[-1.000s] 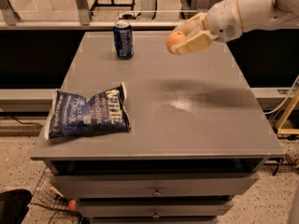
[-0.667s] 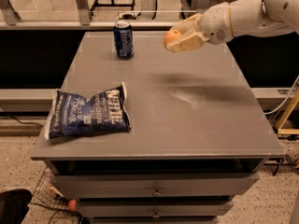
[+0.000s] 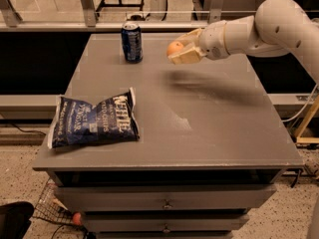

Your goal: Move orange near pepsi can

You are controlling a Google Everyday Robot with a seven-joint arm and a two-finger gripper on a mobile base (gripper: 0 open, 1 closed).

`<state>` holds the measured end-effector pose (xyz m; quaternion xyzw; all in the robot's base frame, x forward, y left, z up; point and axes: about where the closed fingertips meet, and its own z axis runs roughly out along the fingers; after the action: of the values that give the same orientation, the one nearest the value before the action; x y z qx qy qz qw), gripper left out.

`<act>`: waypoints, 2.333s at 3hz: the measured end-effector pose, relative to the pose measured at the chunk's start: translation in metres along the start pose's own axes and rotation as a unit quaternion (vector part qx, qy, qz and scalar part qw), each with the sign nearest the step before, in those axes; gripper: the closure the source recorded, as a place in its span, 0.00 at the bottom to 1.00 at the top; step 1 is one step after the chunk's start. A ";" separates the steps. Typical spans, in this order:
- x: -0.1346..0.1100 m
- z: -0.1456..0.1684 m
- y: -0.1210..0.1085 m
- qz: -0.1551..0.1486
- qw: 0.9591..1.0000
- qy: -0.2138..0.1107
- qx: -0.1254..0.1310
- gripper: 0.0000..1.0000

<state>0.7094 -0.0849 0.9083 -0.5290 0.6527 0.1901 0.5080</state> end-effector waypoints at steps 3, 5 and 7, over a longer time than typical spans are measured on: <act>0.011 0.055 -0.045 0.025 1.000 0.005 0.006 1.00; 0.030 0.088 -0.038 0.053 0.998 0.011 -0.021 1.00; 0.030 0.095 -0.035 0.054 0.998 0.010 -0.027 0.60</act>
Offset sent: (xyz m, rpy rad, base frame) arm 0.0838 0.0222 -0.0135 0.0188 0.0244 -0.0438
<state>0.7864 -0.0379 0.8532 -0.5086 0.6798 0.2294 0.4761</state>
